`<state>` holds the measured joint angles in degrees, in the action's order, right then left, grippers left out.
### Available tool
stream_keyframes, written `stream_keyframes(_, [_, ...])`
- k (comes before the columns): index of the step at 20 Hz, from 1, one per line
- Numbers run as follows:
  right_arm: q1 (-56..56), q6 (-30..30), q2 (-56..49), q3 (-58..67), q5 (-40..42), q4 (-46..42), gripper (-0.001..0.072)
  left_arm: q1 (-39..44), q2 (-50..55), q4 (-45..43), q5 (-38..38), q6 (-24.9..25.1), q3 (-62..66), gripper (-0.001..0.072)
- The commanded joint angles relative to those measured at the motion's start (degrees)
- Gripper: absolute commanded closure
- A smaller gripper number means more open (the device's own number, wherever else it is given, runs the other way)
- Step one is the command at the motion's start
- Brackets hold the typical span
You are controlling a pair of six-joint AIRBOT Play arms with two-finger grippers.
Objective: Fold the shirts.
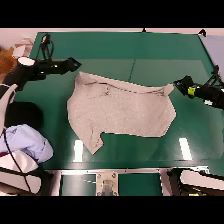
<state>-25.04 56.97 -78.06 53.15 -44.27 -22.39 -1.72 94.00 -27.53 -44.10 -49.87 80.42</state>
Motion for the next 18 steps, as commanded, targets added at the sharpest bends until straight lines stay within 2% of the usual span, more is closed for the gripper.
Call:
stream_keyframes(1, [-3.96,-0.92,-2.49,5.92,-8.41,-4.35,0.0479,-6.93,1.31,-0.42,-13.51,-3.87,5.35,0.0054])
stream_keyframes(3, [-8.79,1.07,-1.88,6.88,-16.06,-7.58,0.0480,-12.66,1.31,-3.54,-24.83,-8.24,6.78,0.0055])
stream_keyframes(5, [-12.96,2.80,-1.01,5.95,-22.14,-11.63,0.0485,-16.59,1.31,-10.75,-34.27,-13.22,6.75,0.0055])
stream_keyframes(8, [-17.05,3.93,2.51,0.37,-24.28,-15.21,0.0525,-17.99,1.03,-20.20,-42.27,-18.10,3.23,0.0055])
stream_keyframes(9, [-18.14,4.09,4.09,-1.95,-24.20,-16.22,0.0527,-17.99,0.42,-20.61,-42.34,-18.23,0.04,0.0056])
stream_keyframes(10, [-19.06,4.61,5.44,-3.93,-24.17,-17.59,0.0572,-17.99,-0.22,-20.55,-41.62,-18.12,-3.91,0.0056])
stream_keyframes(11, [-20.00,6.38,6.84,-5.88,-24.20,-19.89,0.0585,-17.99,-0.83,-20.61,-40.94,-17.59,-7.52,0.0056])
stream_keyframes(14, [-21.31,16.13,11.58,-10.95,-24.41,-30.69,0.0574,-17.99,-1.66,-23.32,-40.39,-17.11,-15.13,0.0056])
stream_keyframes(16, [-21.22,20.11,14.80,-15.80,-24.37,-33.48,0.0540,-17.99,-1.68,-23.39,-40.35,-17.07,-18.40,0.0157])
stream_keyframes(18, [-20.65,20.13,15.30,-20.31,-23.93,-32.48,0.0538,-17.97,-1.68,-23.06,-39.28,-17.07,-21.40,0.0157])
